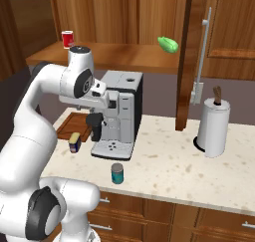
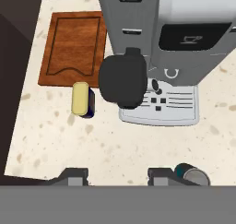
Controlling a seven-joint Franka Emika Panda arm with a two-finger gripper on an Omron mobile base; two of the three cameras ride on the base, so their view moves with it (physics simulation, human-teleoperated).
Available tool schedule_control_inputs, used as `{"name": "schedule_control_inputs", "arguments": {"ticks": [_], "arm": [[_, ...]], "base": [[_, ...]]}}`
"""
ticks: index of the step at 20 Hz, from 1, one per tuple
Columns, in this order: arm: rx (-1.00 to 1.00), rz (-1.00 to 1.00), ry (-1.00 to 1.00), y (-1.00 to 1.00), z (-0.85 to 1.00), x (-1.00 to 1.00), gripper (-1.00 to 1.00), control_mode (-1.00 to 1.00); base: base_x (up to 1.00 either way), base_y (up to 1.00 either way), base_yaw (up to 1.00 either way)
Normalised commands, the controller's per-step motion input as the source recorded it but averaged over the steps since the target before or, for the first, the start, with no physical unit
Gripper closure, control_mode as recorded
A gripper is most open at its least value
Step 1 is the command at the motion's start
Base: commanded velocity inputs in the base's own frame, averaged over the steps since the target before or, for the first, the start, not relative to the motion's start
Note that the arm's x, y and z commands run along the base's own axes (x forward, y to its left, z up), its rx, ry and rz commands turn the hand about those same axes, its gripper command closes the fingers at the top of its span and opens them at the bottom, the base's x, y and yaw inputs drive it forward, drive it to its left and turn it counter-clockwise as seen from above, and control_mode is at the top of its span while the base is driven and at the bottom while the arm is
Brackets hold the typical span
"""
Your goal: Pick the cans from the counter and place them in their designated side in the cabinet.
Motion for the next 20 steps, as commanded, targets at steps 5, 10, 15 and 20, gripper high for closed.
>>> {"name": "schedule_control_inputs", "arguments": {"ticks": [5, 10, 15, 20], "arm": [[0.00, 0.00, 0.00, 0.00, 0.00, -0.01, -1.00, -1.00], [0.00, 0.00, 0.00, 0.10, 0.00, -0.09, -1.00, -1.00], [0.00, 0.00, -0.01, 0.27, 0.00, -0.08, -1.00, -1.00], [0.00, 0.00, -0.01, 0.33, 0.00, -0.01, -1.00, -1.00]], "base": [[0.00, 0.00, 0.00], [0.00, 0.00, 0.00], [0.00, 0.00, 0.00], [0.00, 0.00, 0.00]]}}
